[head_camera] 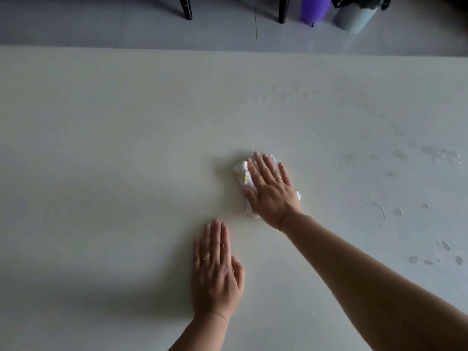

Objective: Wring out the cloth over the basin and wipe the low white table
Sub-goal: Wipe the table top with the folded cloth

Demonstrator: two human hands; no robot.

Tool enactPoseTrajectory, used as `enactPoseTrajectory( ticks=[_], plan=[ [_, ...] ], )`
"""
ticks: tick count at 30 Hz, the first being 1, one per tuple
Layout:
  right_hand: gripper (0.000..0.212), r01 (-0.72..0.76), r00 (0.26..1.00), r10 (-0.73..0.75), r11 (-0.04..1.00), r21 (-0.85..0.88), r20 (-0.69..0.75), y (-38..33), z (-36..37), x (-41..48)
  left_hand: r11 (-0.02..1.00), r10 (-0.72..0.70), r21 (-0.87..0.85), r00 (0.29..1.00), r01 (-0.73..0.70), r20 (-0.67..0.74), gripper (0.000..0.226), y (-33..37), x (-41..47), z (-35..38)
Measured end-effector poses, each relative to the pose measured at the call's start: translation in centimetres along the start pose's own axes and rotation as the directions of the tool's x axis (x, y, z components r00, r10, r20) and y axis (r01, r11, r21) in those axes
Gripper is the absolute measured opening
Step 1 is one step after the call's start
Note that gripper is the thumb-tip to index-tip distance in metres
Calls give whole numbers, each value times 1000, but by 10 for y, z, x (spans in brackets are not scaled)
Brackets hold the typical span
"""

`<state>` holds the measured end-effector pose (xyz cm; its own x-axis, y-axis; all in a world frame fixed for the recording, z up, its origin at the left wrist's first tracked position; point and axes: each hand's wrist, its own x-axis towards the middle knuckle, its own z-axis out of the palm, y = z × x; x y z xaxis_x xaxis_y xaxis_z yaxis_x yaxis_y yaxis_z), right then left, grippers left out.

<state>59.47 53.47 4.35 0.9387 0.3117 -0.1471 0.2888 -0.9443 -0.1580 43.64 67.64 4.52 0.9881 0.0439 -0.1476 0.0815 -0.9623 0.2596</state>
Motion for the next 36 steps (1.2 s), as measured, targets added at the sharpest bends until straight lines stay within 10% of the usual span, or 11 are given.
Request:
enactPoseTrajectory(
  ticks=[8, 12, 16, 24, 29, 32, 36],
  plan=[
    [64, -691, 711, 702, 707, 152, -32, -3, -2, 37, 999, -7, 39, 1000, 8, -15, 66, 3, 1, 0],
    [63, -253, 966, 257, 961, 115, -15, -74, 8, 43, 999, -30, 39, 1000, 30, 4, 66, 4, 0, 0],
    [58, 64, 998, -65, 994, 88, 3, -24, -3, 39, 1000, -18, 20, 1000, 18, 16, 65, 2, 1, -2],
    [58, -628, 769, 639, 760, 169, -11, 31, -14, 59, 992, -24, -127, 989, 4, -149, 67, -4, 42, -16],
    [58, -154, 988, 153, 981, 121, 14, -35, -1, 52, 995, -47, -102, 966, 22, -255, 62, 7, 138, -39],
    [55, 125, 992, -125, 991, 47, 14, -4, -7, 51, 998, -33, -55, 968, 20, -250, 61, 7, 179, -42],
    [55, -134, 990, 135, 989, 57, -26, 64, -20, 63, 1000, 3, -2, 992, -3, -128, 63, -3, 201, -27]
  ],
)
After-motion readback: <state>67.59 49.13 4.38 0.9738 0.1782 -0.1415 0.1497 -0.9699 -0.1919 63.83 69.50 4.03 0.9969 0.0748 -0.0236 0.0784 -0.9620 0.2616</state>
